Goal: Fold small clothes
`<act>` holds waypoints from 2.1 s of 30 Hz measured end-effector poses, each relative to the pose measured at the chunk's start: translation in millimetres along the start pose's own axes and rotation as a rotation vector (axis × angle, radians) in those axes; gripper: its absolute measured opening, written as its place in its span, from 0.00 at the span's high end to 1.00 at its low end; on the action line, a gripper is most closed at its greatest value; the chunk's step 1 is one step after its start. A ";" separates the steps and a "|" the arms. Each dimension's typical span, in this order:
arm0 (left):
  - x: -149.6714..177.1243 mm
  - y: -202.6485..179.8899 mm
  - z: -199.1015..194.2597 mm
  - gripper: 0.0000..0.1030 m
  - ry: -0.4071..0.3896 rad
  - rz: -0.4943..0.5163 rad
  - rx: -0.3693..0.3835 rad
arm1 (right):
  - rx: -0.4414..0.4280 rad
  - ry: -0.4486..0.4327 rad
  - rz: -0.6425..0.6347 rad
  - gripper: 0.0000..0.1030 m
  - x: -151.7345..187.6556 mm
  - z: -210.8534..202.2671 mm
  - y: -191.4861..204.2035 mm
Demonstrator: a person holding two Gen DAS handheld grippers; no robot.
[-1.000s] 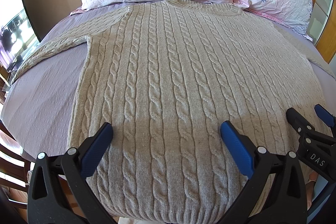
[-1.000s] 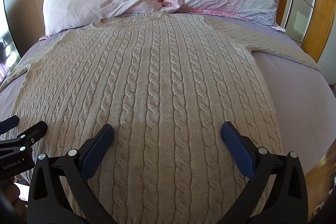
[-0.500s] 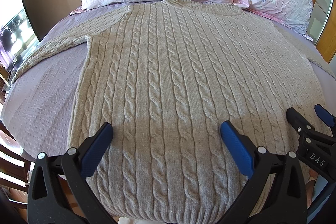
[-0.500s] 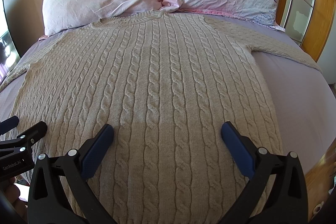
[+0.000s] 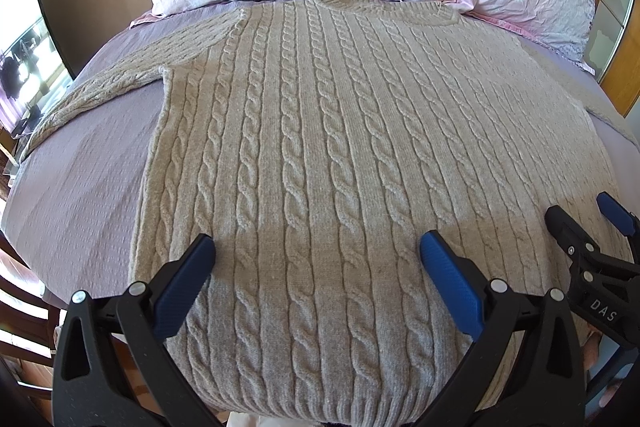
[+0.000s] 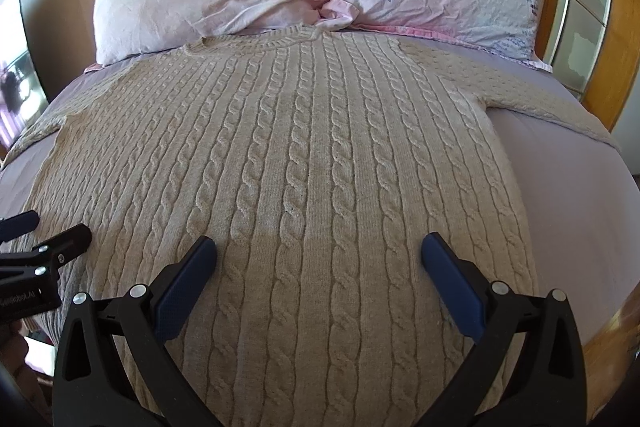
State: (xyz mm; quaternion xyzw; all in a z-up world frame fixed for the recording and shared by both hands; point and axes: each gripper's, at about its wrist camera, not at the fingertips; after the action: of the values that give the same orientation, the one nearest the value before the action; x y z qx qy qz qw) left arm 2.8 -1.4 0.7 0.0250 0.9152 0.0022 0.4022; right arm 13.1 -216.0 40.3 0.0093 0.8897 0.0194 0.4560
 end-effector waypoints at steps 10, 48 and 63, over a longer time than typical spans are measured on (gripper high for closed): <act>-18.9 15.9 -5.3 0.02 -0.076 0.005 0.068 | 0.094 -0.271 0.390 0.01 -69.0 -30.4 -198.3; -43.2 347.7 5.4 0.02 -0.372 -0.759 -0.071 | -0.559 -0.158 0.192 0.24 -159.1 38.0 -17.0; -7.5 465.1 44.7 0.90 -0.306 -1.297 -0.140 | -0.441 -0.166 0.355 0.19 -135.0 34.1 -100.6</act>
State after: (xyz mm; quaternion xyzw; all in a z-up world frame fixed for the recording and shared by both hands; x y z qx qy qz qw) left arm 61.2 462.1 -12.8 -0.5563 0.6751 -0.1840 0.4482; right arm 119.7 -320.3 125.6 0.0670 0.8081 0.2910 0.5078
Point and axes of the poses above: each gripper's, at about its wrist camera, not at the fingertips, and z roughly the way its jaws point, y to its left, x to its underside, and after that the axes turned 14 degrees about -y, right-handed
